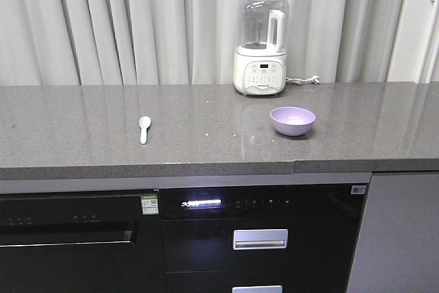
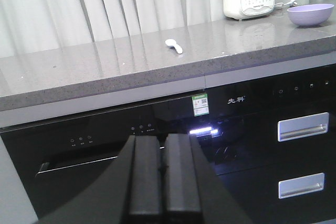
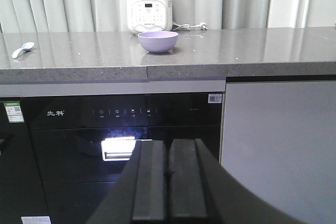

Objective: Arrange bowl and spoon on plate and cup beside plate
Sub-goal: 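Drive the base toward the counter with the spoon and lavender bowl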

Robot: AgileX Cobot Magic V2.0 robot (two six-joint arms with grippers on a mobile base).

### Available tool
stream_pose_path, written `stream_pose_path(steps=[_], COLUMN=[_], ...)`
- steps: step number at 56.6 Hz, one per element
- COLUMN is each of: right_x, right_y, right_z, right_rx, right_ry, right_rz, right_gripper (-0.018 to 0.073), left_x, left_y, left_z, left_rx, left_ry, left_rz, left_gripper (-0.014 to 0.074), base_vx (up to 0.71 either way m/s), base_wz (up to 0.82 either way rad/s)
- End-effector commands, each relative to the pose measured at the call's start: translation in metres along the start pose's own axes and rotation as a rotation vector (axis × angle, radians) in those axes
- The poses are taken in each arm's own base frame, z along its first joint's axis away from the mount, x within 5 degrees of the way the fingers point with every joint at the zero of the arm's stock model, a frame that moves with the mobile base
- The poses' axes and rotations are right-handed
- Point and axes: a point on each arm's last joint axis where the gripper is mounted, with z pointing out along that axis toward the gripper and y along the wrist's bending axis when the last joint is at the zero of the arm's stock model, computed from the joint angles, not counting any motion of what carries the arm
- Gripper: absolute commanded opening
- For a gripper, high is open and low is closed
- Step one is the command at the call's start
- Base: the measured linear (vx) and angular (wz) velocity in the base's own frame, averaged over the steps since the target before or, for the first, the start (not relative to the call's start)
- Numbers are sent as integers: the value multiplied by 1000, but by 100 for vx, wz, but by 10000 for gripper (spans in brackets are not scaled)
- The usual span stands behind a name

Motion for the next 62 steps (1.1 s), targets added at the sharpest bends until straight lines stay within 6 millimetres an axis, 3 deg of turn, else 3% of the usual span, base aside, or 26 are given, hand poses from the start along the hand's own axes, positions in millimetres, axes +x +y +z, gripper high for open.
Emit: stream_pose_path(steps=[1,62], right_x=[-7,-7], right_y=[0,0], right_z=[-1,-1], right_rx=[0,0], right_ry=[-85,-85], right_rz=[-9,-9], right_gripper=[-8,-8], left_x=[-17,-17], left_y=[2,2], left_z=[-3,-3], left_rx=[-16,-16], left_ry=[-124,-124], left_rz=[-12,-12], left_gripper=[-3,-3], base_vx=[0,1], base_wz=[0,-1])
